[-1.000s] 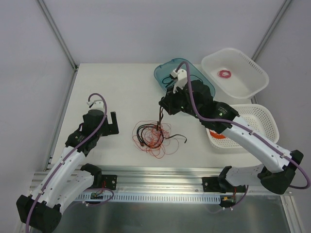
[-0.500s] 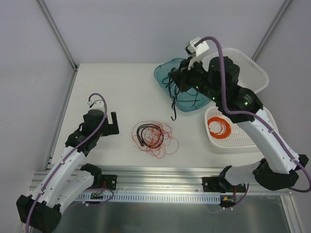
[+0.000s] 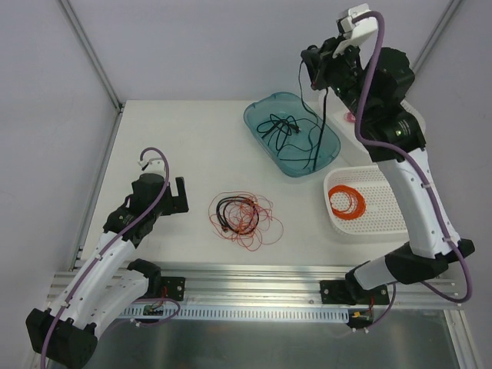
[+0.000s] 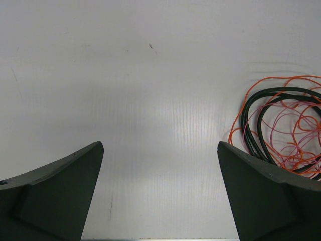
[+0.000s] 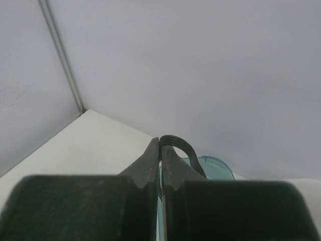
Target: Untangle the cables
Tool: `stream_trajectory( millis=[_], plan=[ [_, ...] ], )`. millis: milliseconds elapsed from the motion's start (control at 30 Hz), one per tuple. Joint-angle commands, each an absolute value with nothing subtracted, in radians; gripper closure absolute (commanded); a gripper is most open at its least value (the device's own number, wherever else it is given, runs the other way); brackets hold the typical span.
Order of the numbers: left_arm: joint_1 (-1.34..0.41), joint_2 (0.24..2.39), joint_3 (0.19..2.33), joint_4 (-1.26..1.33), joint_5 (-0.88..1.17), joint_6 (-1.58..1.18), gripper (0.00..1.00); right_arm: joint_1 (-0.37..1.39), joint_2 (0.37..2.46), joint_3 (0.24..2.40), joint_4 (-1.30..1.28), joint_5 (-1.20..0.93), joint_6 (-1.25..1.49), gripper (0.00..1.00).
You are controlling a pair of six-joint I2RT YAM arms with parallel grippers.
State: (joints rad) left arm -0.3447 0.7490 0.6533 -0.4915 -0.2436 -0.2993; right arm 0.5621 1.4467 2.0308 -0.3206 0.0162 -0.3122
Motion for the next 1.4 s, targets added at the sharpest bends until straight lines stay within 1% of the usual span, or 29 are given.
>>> stream_trajectory(
  millis=[0, 100, 267, 400, 600, 733, 767, 800, 833, 867, 933, 1000, 1067, 1100, 1167, 1267, 1300, 1367],
  plan=[
    [-0.333, 0.747, 0.647, -0.468, -0.233, -0.288, 0.01, 0.468, 1.517, 2.022, -0.189, -0.077, -0.252, 0.99],
    [-0.333, 0.749, 0.646, -0.466, -0.23, -0.288, 0.01, 0.387, 1.575, 1.997, -0.172, -0.143, -0.169, 0.96],
    [-0.333, 0.759, 0.649, -0.466, -0.222, -0.284, 0.01, 0.319, 1.604, 1.837, -0.115, -0.143, -0.14, 0.97],
    [-0.333, 0.77, 0.65, -0.465, -0.218, -0.282, 0.01, 0.292, 1.615, 1.726, -0.081, -0.152, -0.112, 0.99],
    [-0.333, 0.778, 0.652, -0.465, -0.216, -0.282, 0.01, 0.273, 1.615, 1.548, -0.058, -0.161, -0.071, 0.99],
    [-0.331, 0.781, 0.652, -0.463, -0.215, -0.282, 0.01, 0.273, 1.601, 1.424, -0.043, -0.108, -0.034, 0.99],
    [-0.331, 0.781, 0.65, -0.463, -0.215, -0.282, 0.01, 0.27, 1.609, 1.411, -0.078, -0.091, -0.017, 0.98],
    [-0.331, 0.781, 0.652, -0.463, -0.215, -0.282, 0.01, 0.267, 1.62, 1.413, -0.106, -0.078, -0.014, 0.93],
    [-0.331, 0.781, 0.65, -0.463, -0.213, -0.282, 0.01, 0.262, 1.626, 1.417, -0.165, -0.078, -0.015, 0.83],
    [-0.331, 0.782, 0.652, -0.462, -0.213, -0.282, 0.01, 0.261, 1.634, 1.425, -0.198, -0.077, -0.026, 0.59],
    [-0.331, 0.779, 0.65, -0.462, -0.213, -0.282, 0.01, 0.261, 1.618, 1.417, -0.253, -0.06, -0.046, 0.43],
    [-0.331, 0.776, 0.649, -0.463, -0.213, -0.282, 0.01, 0.256, 1.572, 1.398, -0.274, -0.017, -0.061, 0.38],
    [-0.331, 0.772, 0.649, -0.463, -0.212, -0.282, 0.01, 0.235, 1.542, 1.376, -0.311, -0.008, -0.064, 0.37],
    [-0.331, 0.772, 0.649, -0.463, -0.213, -0.282, 0.01, 0.216, 1.52, 1.373, -0.331, 0.045, -0.064, 0.37],
    [-0.331, 0.769, 0.647, -0.463, -0.212, -0.282, 0.01, 0.195, 1.5, 1.352, -0.374, 0.064, -0.067, 0.39],
    [-0.331, 0.767, 0.649, -0.463, -0.21, -0.282, 0.01, 0.14, 1.477, 1.31, -0.4, 0.032, -0.072, 0.41],
    [-0.331, 0.769, 0.649, -0.462, -0.209, -0.281, 0.01, 0.121, 1.476, 1.301, -0.402, -0.029, -0.078, 0.41],
    [-0.331, 0.765, 0.647, -0.462, -0.206, -0.281, 0.01, 0.077, 1.483, 1.284, -0.42, -0.064, -0.089, 0.43]
  ],
)
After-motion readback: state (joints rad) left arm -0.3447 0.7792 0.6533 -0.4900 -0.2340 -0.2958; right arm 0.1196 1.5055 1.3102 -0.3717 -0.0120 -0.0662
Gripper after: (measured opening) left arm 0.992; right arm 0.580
